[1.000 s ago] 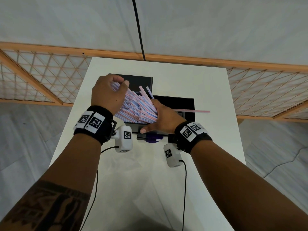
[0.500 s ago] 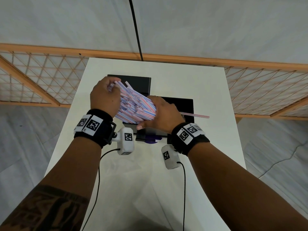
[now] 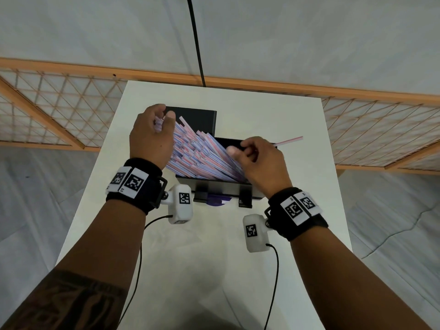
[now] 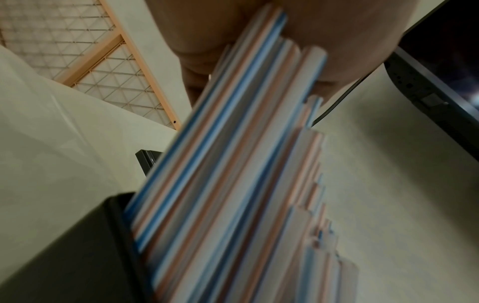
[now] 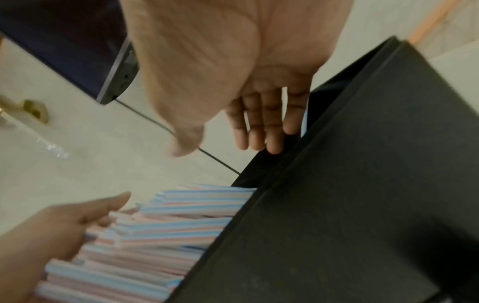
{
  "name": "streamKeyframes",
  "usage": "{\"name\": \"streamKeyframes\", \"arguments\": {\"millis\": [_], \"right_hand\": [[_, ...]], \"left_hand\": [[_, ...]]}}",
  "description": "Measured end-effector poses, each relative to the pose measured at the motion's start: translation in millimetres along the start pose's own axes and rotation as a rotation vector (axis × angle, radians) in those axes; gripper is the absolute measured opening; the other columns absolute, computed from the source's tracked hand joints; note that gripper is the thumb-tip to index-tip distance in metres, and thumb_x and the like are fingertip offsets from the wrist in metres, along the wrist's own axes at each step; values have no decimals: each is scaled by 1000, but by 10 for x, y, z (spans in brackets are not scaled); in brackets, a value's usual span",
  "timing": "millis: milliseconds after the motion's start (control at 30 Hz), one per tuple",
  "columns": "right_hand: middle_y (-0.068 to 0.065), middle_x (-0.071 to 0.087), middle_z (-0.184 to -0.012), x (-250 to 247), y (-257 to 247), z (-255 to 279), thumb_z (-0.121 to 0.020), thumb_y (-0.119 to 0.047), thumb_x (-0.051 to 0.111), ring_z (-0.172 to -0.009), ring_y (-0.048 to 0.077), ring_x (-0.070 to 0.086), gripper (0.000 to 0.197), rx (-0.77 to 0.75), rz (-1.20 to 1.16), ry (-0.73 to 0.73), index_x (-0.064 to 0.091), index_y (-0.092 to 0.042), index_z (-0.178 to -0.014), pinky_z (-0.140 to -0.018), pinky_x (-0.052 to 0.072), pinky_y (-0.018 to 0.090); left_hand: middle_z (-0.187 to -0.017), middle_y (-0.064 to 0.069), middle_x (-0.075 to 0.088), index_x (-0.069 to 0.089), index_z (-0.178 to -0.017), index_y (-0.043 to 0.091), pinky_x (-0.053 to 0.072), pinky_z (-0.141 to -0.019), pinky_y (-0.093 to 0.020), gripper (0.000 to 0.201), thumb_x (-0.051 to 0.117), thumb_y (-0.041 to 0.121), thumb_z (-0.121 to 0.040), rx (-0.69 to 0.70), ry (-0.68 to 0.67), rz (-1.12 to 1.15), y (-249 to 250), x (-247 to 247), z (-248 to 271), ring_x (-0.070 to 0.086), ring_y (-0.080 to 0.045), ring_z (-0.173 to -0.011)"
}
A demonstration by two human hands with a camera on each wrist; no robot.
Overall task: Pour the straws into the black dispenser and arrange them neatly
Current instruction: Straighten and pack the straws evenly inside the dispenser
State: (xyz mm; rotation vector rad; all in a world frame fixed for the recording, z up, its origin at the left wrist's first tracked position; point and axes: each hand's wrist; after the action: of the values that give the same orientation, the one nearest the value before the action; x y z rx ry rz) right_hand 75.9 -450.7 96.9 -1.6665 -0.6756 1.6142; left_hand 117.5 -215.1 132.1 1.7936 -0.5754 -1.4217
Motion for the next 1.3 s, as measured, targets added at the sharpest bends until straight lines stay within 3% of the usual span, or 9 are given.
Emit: {"name": "streamKeyframes", "arguments": {"millis": [100, 233, 467, 667, 767, 967, 1067, 1200, 1300], "right_hand": [[-6, 67, -84, -46, 133, 8, -91, -42, 68, -82, 14, 64, 24, 101, -33, 244, 66, -19, -87, -69, 41, 6], [5, 46, -120, -150, 220, -1, -93, -31, 68, -107, 19, 49, 17, 189, -66, 407, 66, -16, -102, -72, 28, 7], [-8, 58, -118, -26, 141, -60, -94, -15, 63, -121, 14, 55, 24, 73, -172, 356, 63, -18, -118, -104, 42, 25], [6, 56, -120, 10, -366, -42, -92, -2, 56, -107, 13, 57, 24, -468, -137, 314, 61, -9, -114, -94, 46, 25], [8, 60, -108, 51, -484, -91, -85, 5, 43, -91, 14, 57, 27, -676, -20, 186, 64, -6, -98, -80, 48, 29], [5, 65, -98, 370, -138, -87, -75, 18, 42, -93, 20, 62, 35, -332, -85, -132, 63, -9, -84, -83, 47, 23], [6, 64, -99, 330, -135, -51, -78, 16, 43, -94, 21, 62, 30, -353, -122, -58, 62, -7, -79, -84, 44, 16], [-3, 60, -100, 156, -219, 117, -92, -11, 59, -90, 12, 57, 8, -375, -80, -23, 64, -15, -97, -79, 45, 20], [-7, 59, -126, 182, -260, 186, -86, -56, 68, -110, 9, 58, 56, -277, 92, -350, 55, -26, -132, -94, 47, 22]], "left_hand": [[-132, 6, 58, 51, -139, 23, 44, -104, -32, 45, 47, 47, -101, -16, 31, 79, 6, 2, 38, 54, -11, -116], [-130, 7, 57, 51, -139, 22, 40, -95, -16, 44, 48, 45, -101, -36, 61, 124, -22, 5, 82, 50, -2, -111], [-115, 14, 56, 56, -132, 21, 33, -79, 1, 36, 48, 40, -102, -27, 50, 137, -37, 29, 98, 51, -1, -104], [-116, 11, 59, 59, -129, 19, 38, -87, -10, 36, 46, 40, -103, -27, 44, 120, -53, 16, 101, 53, -4, -103], [-114, 11, 60, 60, -126, 19, 32, -76, 3, 33, 46, 38, -103, -39, 38, 129, -89, 5, 90, 53, -5, -102], [-119, 13, 58, 56, -132, 22, 35, -84, 2, 37, 44, 41, -103, -55, 41, 226, -127, 5, 114, 54, -4, -106], [-125, 9, 62, 51, -135, 27, 48, -101, -24, 44, 43, 52, -100, -95, 52, 396, -189, 2, 149, 60, -7, -115], [-124, 14, 62, 52, -134, 32, 50, -101, -31, 47, 42, 59, -97, -122, 69, 518, -227, -3, 261, 60, -1, -115], [-136, 15, 54, 47, -141, 31, 44, -109, -31, 52, 41, 59, -98, -29, 54, 413, -185, 26, 300, 52, 1, -125]]}}
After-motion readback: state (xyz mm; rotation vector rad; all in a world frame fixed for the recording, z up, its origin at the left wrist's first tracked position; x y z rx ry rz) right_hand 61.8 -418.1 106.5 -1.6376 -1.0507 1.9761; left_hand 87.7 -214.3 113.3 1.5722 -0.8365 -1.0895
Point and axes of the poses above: each hand's wrist, its own z-axis away from the middle knuckle, its own x-axis out of the palm, y = z × x
